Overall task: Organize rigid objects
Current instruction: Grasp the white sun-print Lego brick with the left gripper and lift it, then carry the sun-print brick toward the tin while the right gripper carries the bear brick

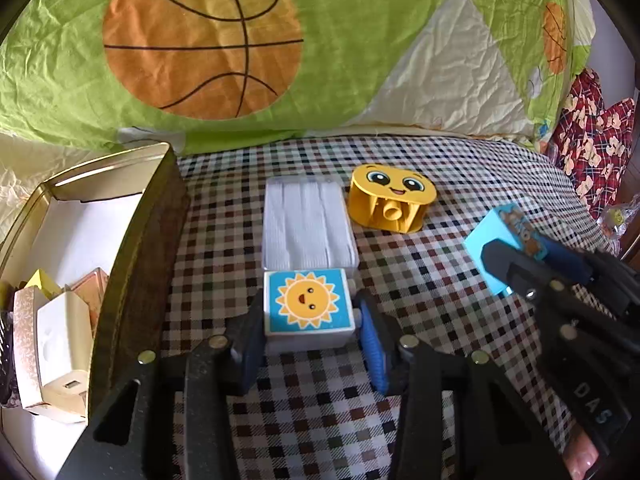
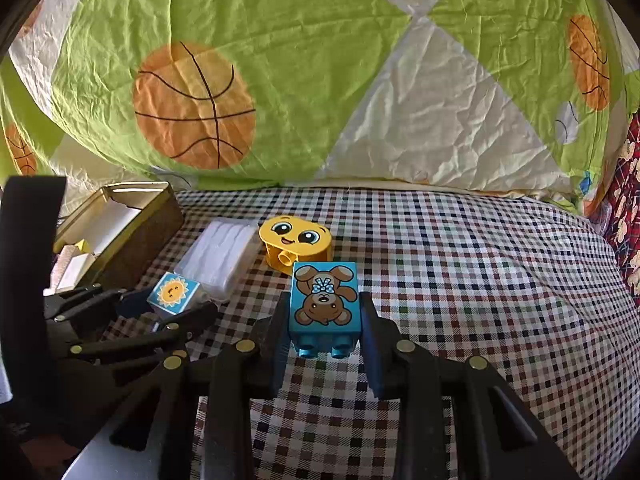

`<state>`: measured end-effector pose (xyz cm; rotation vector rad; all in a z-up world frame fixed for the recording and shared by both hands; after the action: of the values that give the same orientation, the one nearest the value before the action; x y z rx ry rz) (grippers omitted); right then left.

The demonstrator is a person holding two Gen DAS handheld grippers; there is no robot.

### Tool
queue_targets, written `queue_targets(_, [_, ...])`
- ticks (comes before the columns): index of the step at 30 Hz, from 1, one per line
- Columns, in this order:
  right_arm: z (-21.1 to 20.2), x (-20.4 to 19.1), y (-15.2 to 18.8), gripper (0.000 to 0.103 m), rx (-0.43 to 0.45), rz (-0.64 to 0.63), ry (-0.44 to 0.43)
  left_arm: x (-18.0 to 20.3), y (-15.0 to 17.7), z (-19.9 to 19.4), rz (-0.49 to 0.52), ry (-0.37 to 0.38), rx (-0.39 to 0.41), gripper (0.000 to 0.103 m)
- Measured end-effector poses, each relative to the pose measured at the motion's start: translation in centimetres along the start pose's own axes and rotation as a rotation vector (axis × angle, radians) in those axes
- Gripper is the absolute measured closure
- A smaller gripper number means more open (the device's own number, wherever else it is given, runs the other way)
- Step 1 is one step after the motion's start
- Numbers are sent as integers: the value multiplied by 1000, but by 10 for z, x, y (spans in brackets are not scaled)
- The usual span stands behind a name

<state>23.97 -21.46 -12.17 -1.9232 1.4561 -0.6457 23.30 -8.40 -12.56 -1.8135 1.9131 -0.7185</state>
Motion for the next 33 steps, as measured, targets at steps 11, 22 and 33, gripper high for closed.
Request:
queue_targets(11, [6,2,5,69,-16,32,-24,-4,-2,-13,-29,29,64,61])
queue_targets(22, [-3,0,1,69,28,40,-14,-9,-3,-28,-39,13,139,61])
queue_targets(33, [-17,-2,-3,69,91,23,8,-9,-4,-46,-25,-26,221,61])
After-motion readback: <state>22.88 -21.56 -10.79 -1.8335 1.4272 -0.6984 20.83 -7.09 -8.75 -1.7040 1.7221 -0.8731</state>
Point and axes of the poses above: each gripper's, at about its wrist camera, not at the fingertips, and z roughly the way its jaws point, x to its right, y to its underside, the point moved 7 cm from there along z, roughly the way its jaws point, and after that the axes turned 3 degrees about -x, right-handed, at the moved point
